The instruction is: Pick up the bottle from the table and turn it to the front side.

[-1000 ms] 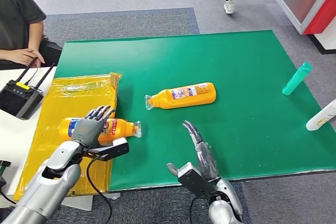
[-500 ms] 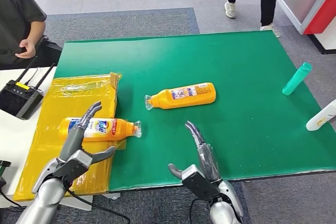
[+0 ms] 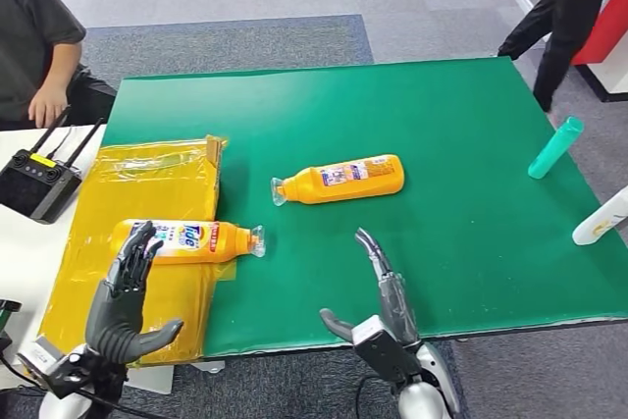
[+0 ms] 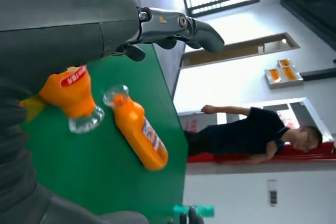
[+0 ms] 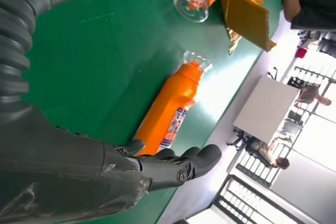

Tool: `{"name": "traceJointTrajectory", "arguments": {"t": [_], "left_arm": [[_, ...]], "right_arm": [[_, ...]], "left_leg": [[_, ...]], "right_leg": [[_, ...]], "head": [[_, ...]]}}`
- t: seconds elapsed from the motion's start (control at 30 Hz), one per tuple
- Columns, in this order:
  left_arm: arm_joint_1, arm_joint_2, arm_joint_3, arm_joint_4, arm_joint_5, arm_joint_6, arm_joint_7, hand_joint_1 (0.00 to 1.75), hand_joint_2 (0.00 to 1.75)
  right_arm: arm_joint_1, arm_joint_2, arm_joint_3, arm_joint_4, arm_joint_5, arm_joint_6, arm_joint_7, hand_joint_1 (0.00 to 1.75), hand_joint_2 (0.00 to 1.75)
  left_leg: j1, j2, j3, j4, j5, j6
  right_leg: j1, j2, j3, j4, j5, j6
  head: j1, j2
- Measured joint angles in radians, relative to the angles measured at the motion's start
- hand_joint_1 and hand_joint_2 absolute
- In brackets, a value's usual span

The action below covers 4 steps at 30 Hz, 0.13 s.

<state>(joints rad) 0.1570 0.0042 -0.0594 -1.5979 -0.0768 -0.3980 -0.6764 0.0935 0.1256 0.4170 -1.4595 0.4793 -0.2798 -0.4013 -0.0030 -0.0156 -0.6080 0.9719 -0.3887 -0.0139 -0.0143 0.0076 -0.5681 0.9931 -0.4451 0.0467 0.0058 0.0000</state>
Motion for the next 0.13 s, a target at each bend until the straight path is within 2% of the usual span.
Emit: {"name": "traceJointTrajectory", "arguments": {"t": [0.13], "left_arm": [[0.026, -0.047, 0.018, 0.024, 0.018, -0.039, 0.000, 0.00, 1.75]], "right_arm": [[0.024, -0.006, 0.000, -0.025, -0.030, -0.017, -0.028, 0.00, 1.75]], "left_leg": [[0.000, 0.000, 0.000, 0.000, 0.000, 0.000]], "right_leg": [[0.000, 0.000, 0.000, 0.000, 0.000, 0.000]], "head": [[0.000, 0.000]]}}
